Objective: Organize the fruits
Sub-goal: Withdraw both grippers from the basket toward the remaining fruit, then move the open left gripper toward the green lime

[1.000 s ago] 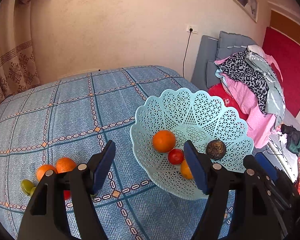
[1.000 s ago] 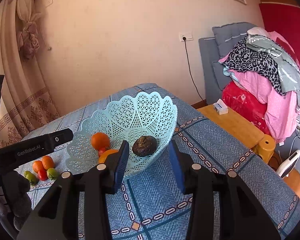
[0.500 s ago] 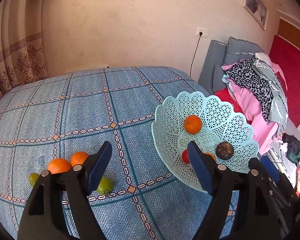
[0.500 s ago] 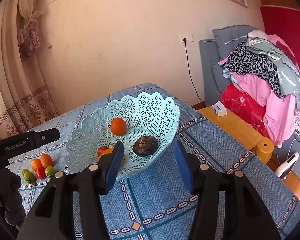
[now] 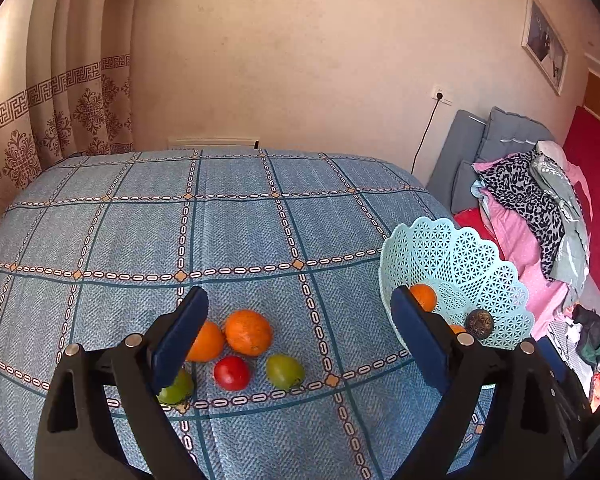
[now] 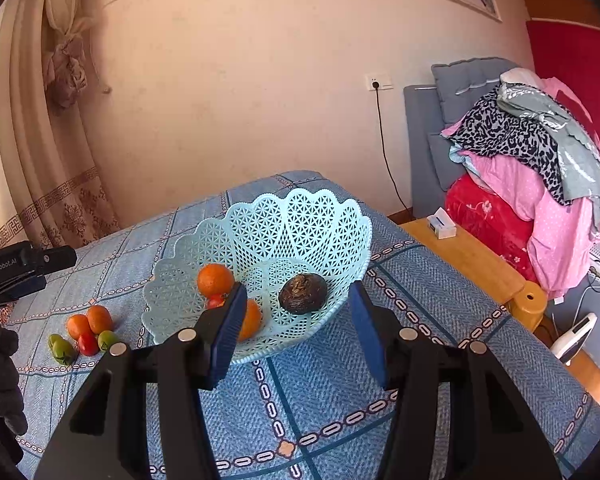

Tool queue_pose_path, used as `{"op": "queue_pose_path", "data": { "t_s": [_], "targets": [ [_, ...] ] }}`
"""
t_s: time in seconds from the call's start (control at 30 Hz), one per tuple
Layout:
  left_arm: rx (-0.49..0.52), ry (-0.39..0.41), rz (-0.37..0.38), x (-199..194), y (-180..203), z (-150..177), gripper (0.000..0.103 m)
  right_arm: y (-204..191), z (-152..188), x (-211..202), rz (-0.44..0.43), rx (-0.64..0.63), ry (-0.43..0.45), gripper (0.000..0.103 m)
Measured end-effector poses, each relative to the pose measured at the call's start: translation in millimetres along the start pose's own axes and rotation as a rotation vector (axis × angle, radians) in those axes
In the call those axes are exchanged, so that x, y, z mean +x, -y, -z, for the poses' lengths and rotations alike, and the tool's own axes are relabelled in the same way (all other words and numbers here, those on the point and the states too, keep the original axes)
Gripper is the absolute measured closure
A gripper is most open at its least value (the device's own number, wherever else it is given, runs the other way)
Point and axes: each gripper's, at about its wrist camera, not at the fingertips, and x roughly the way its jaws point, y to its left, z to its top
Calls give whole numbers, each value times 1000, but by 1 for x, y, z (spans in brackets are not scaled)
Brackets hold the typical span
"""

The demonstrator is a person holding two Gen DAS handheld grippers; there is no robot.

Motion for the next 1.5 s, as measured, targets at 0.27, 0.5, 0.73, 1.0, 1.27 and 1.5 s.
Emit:
{"op": "queue_pose_path", "data": {
  "t_s": [0.27,0.5,0.73,1.0,1.27,1.5],
  "targets": [
    [-71,6,-59,-9,-43,1,9,-13,-1,-8,-28,-23,2,50],
    [-118,3,-97,-12,-75,7,9,-28,2,-10,-59,-49,-13,50],
    [-136,-22,-117,-8,-95,21,9,-41,7,-9,-91,-72,-36,50],
    [-159,-63,-130,0,-111,34,9,-59,15,-10,-123,-105,-59,50],
    [-157,-104,-134,7,-120,48,9,-78,28,-7,-163,-145,-97,50],
    [-142,-122,-121,9,-110,55,15,-86,35,-6,-176,-168,-109,50]
  ]
}}
